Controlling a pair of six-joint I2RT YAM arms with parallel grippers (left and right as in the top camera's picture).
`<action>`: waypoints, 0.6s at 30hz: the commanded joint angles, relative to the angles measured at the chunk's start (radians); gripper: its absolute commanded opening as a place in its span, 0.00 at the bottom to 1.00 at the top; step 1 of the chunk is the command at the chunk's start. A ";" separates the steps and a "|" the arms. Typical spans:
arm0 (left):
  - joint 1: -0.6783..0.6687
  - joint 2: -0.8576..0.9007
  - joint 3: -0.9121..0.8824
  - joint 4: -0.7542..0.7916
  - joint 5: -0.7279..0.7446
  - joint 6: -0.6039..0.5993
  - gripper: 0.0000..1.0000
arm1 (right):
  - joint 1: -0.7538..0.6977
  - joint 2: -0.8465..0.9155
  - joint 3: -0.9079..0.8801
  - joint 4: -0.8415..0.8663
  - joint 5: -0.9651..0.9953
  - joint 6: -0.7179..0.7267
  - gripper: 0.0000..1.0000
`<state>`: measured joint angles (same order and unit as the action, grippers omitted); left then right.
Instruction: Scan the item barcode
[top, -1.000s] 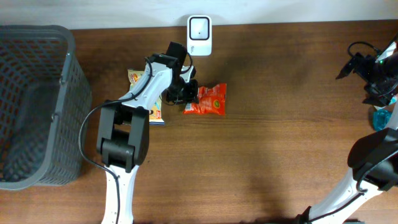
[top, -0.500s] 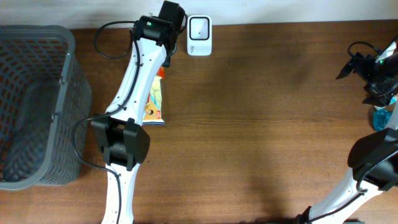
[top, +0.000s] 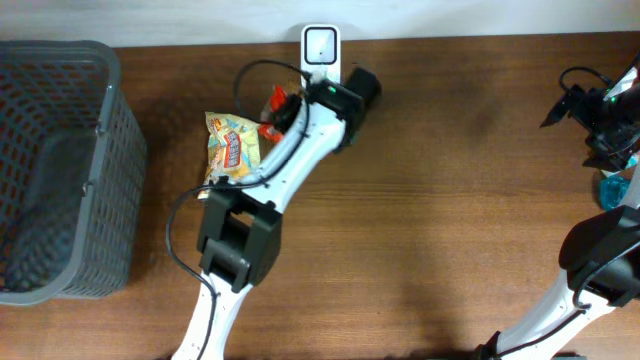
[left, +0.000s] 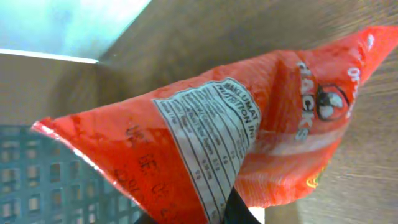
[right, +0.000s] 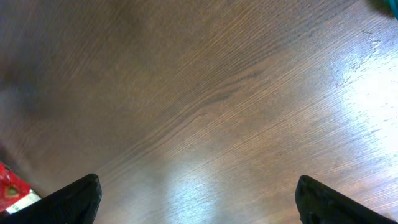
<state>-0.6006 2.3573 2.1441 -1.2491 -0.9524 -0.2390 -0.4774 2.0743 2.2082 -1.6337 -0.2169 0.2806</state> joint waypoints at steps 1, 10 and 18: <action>-0.035 0.000 -0.079 0.019 -0.142 -0.012 0.05 | -0.001 0.000 0.000 -0.001 0.012 -0.002 0.98; -0.219 0.000 -0.087 -0.001 0.104 -0.042 0.17 | -0.001 0.000 0.000 0.000 0.012 -0.002 0.98; -0.327 -0.002 -0.087 -0.037 0.525 -0.041 0.34 | -0.001 0.000 0.000 0.000 0.012 -0.002 0.98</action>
<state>-0.9031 2.3608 2.0586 -1.2713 -0.5774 -0.2722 -0.4770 2.0743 2.2082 -1.6344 -0.2173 0.2806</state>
